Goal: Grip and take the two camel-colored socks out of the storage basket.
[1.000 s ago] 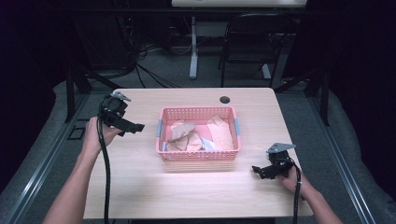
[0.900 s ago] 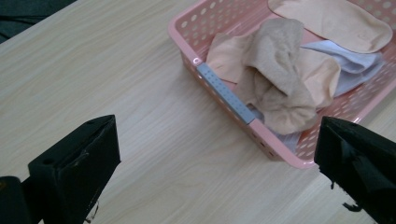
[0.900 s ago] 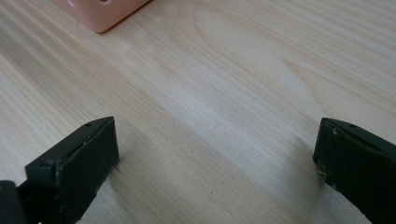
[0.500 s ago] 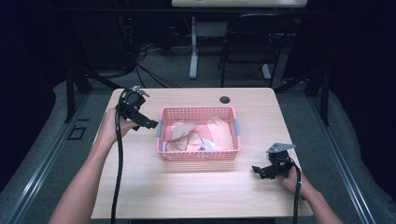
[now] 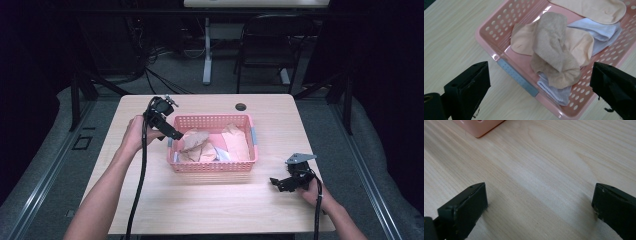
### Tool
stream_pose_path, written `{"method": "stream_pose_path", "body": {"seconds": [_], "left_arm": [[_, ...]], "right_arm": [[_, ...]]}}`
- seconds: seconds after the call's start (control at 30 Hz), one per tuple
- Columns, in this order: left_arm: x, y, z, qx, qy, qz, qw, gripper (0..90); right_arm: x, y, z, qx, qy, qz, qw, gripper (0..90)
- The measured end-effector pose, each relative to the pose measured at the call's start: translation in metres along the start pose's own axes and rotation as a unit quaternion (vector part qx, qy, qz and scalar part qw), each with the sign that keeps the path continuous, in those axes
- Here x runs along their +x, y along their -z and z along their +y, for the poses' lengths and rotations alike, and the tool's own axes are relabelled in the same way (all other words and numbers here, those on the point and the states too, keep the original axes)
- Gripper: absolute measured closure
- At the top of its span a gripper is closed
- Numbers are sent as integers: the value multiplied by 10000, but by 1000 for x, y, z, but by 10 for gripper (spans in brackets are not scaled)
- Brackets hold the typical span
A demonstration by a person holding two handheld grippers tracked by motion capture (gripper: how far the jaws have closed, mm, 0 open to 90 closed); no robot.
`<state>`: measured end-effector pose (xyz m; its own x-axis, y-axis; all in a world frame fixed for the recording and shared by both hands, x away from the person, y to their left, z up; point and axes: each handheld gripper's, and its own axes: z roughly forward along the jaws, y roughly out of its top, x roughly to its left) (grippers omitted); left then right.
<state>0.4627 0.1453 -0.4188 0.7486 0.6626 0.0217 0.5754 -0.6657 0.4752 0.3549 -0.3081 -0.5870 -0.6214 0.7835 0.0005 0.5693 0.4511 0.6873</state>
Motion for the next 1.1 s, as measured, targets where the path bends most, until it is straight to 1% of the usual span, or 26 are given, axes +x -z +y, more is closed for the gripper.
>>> {"method": "stream_pose_path", "body": {"seconds": [0.07,0.1,0.17,0.2,0.23,0.27,0.3,0.33,0.37,0.4,0.43,0.5,0.53,0.57,0.6,0.67,0.77,0.83,0.87,0.9,0.93,0.97,1.0,1.03,1.07,1.1], "left_arm": [[-5,-8,5,59,-58,-30,10000,43],[-5,-8,5,59,-58,-30,10000,50],[-9,-18,9,77,-104,-151,9998,67],[-9,-18,9,77,-104,-151,9998,83],[-12,-25,12,153,-172,-184,9996,94],[-12,-25,12,153,-172,-184,9996,105],[-14,-29,13,208,-206,-248,9993,105],[-15,-33,15,300,-287,-274,9988,147],[-16,-35,16,323,-312,-262,9986,154],[-17,-39,17,343,-331,-296,9984,154],[-17,-43,18,366,-341,-294,9983,165],[-18,-49,20,407,-361,-328,9980,218],[-19,-57,22,479,-363,-363,9975,225],[-19,-57,22,479,-363,-363,9975,233],[-20,-60,23,547,-379,-346,9972,233],[-20,-70,24,680,-379,-344,9964,236],[-18,-79,23,786,-332,-357,9957,249],[-18,-81,22,810,-306,-352,9956,262],[-18,-84,21,817,-282,-335,9957,284],[-18,-86,21,893,-283,-296,9952,332],[-18,-88,20,898,-270,-272,9952,332],[-18,-90,19,935,-262,-263,9949,362],[-18,-90,18,932,-252,-250,9950,427],[-18,-91,17,935,-258,-270,9949,427],[-18,-91,16,909,-232,-289,9952,468],[-18,-92,15,938,-224,-310,9949,519]], "right_arm": [[0,0,0,-10,6,-2,10000,0],[0,0,0,-10,6,-5,10000,0],[0,0,0,3,-1,-6,10000,0],[0,0,0,3,-1,-6,10000,0],[0,0,0,-3,13,-17,10000,0],[0,0,0,-3,13,-17,10000,0],[0,0,0,-4,15,-13,10000,0],[0,0,0,-6,16,-13,10000,0],[0,0,0,-10,14,-8,10000,0],[0,0,0,-10,14,-8,10000,0],[0,0,0,-11,14,-7,10000,0],[0,0,0,-10,14,-9,10000,0],[0,0,0,-7,16,-9,10000,0],[0,0,0,-7,16,-9,10000,0],[0,0,0,-8,15,-9,10000,0],[0,0,0,-8,17,-9,10000,0],[0,0,0,0,7,-9,10000,0],[0,0,0,-10,18,-8,10000,0],[0,0,0,-1,11,-7,10000,0],[0,0,0,-12,21,-5,10000,0],[0,0,0,-12,21,-5,10000,0],[0,0,0,-1,12,-4,10000,0],[0,0,0,-11,23,-3,10000,0],[0,0,0,-11,23,-3,10000,0],[0,0,0,-10,24,-3,10000,0],[0,0,0,-2,14,-3,10000,0]]}}
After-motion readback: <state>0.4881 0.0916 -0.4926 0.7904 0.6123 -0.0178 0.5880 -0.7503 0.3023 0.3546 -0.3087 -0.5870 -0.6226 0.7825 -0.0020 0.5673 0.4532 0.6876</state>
